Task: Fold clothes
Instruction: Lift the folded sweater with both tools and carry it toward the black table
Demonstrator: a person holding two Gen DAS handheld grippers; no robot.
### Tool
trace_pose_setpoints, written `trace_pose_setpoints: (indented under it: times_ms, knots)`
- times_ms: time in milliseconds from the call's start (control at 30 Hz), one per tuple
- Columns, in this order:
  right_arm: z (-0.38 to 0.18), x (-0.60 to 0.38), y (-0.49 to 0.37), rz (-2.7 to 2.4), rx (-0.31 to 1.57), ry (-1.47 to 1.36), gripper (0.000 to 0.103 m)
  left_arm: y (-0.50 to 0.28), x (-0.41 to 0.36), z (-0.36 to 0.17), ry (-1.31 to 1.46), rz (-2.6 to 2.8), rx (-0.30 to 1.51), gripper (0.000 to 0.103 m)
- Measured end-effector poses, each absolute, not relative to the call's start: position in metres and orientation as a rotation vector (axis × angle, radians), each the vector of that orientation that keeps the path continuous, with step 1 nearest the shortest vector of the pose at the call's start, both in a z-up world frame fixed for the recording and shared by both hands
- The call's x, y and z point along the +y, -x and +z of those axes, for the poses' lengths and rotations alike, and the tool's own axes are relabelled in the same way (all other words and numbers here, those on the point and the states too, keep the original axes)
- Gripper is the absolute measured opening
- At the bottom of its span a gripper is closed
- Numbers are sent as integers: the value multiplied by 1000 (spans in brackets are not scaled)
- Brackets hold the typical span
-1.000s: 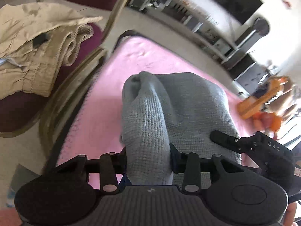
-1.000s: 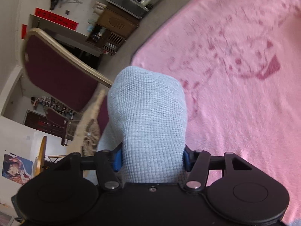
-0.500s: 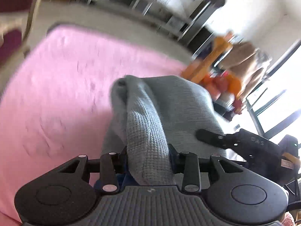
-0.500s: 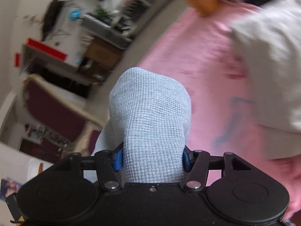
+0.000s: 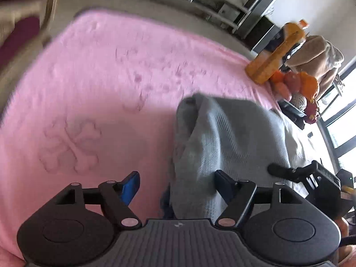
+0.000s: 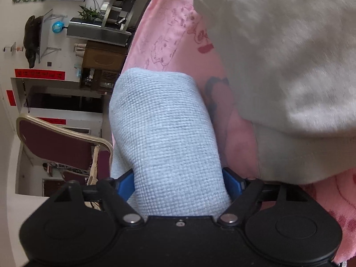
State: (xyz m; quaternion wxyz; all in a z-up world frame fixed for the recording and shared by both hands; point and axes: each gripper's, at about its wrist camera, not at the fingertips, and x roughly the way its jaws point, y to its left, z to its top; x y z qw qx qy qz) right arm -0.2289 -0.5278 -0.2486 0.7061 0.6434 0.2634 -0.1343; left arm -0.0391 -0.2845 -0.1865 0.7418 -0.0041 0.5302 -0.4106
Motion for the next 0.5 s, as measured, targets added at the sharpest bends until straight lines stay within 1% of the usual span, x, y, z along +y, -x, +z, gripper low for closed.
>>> trace_pose_setpoints:
  times_ms: [133, 167, 233, 267, 300, 333, 367, 433, 500]
  knots:
    - [-252, -529, 233, -297, 585, -1421, 81, 27, -301, -220, 81, -950, 1315, 74]
    - [-253, -528, 235, -297, 585, -1418, 81, 25, -302, -227, 120, -966, 1327, 78]
    - [-253, -528, 238, -298, 584, -1412, 81, 25, -301, -231, 166, -993, 1322, 77]
    - [-254, -528, 240, -298, 583, -1409, 81, 26, -301, -232, 167, -997, 1317, 70]
    - [-254, -527, 241, -299, 584, -1406, 81, 27, -300, -232, 160, -996, 1309, 68]
    - [-253, -527, 242, -303, 587, -1402, 82, 27, -300, -232, 159, -994, 1307, 63]
    - [-250, -527, 243, -316, 595, -1389, 83, 27, -299, -232, 168, -993, 1310, 61]
    - [-238, -523, 244, -353, 614, -1337, 90, 27, -298, -232, 187, -992, 1314, 56]
    - [-228, -519, 248, -360, 608, -1297, 95, 28, -299, -231, 187, -993, 1311, 56]
